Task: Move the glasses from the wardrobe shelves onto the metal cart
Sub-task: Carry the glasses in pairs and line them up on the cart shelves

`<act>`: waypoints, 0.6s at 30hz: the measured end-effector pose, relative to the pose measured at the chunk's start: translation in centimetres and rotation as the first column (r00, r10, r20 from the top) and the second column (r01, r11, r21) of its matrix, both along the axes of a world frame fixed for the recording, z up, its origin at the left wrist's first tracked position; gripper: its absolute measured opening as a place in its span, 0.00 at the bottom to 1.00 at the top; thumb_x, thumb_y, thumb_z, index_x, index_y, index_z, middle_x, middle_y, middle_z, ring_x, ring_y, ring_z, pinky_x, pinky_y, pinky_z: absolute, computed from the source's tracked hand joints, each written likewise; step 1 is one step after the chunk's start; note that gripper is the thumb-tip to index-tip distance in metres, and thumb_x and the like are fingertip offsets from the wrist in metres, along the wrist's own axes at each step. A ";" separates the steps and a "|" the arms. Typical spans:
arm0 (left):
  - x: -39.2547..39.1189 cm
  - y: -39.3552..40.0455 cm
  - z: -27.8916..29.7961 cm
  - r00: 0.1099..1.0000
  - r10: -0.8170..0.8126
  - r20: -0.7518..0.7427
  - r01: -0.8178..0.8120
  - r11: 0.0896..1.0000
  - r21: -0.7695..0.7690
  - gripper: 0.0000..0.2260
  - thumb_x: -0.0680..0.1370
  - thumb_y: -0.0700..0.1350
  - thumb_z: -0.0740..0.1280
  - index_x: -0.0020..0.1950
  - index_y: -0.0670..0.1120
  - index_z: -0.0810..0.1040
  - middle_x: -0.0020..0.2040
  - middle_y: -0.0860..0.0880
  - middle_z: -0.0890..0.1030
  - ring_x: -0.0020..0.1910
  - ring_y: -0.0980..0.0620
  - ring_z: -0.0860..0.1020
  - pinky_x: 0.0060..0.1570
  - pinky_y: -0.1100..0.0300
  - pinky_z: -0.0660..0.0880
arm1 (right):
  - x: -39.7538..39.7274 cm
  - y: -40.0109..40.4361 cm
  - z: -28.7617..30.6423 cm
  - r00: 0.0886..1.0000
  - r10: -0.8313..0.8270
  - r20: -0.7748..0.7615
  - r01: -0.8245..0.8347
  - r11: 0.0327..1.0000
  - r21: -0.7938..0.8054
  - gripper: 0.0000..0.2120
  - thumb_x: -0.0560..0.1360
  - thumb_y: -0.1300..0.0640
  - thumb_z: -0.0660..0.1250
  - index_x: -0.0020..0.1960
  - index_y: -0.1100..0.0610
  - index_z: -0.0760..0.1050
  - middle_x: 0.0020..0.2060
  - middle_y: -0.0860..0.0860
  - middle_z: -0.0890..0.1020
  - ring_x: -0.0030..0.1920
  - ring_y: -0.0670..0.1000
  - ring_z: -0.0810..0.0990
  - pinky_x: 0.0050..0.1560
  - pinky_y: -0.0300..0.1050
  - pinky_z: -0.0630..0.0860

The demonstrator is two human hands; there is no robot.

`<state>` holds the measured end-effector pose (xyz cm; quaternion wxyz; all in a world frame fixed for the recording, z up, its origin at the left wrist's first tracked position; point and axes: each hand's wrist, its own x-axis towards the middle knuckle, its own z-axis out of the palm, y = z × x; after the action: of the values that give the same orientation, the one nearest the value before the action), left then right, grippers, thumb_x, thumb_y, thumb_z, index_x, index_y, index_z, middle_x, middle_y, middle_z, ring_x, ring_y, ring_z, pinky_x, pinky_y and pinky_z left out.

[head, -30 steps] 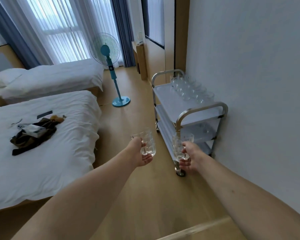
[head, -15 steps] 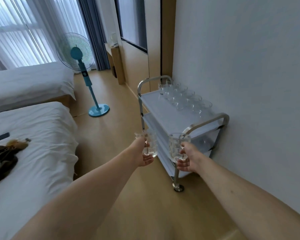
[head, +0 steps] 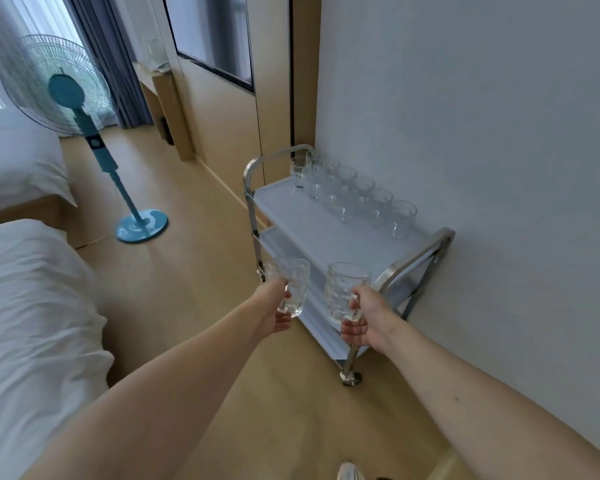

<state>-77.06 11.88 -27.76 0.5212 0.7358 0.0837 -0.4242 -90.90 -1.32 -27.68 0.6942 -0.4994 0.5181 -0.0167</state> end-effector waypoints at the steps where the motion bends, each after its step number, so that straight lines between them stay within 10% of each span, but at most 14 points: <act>1: 0.6 -0.5 -0.2 1.000 -0.012 -0.014 0.012 1.000 0.005 0.09 0.79 0.49 0.60 0.47 0.43 0.73 0.42 0.40 0.76 0.33 0.46 0.74 0.41 0.53 0.78 | 0.7 -0.4 -0.2 1.000 -0.004 -0.009 0.004 1.000 0.007 0.12 0.80 0.46 0.59 0.47 0.56 0.68 0.33 0.57 0.76 0.32 0.55 0.75 0.36 0.48 0.81; 18: 15.1 -19.3 -2.5 0.974 -0.226 0.004 0.225 0.971 0.077 0.10 0.79 0.49 0.64 0.45 0.42 0.72 0.36 0.43 0.73 0.24 0.49 0.69 0.29 0.59 0.74 | 15.3 -17.8 -4.6 0.976 -0.220 -0.004 0.219 0.969 0.117 0.11 0.80 0.48 0.58 0.48 0.57 0.68 0.39 0.58 0.73 0.33 0.55 0.73 0.36 0.46 0.78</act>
<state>-61.97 -7.44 -30.28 0.4419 0.7625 0.0123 -0.4724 -75.60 -19.09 -32.27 0.7184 -0.3976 0.5671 -0.0652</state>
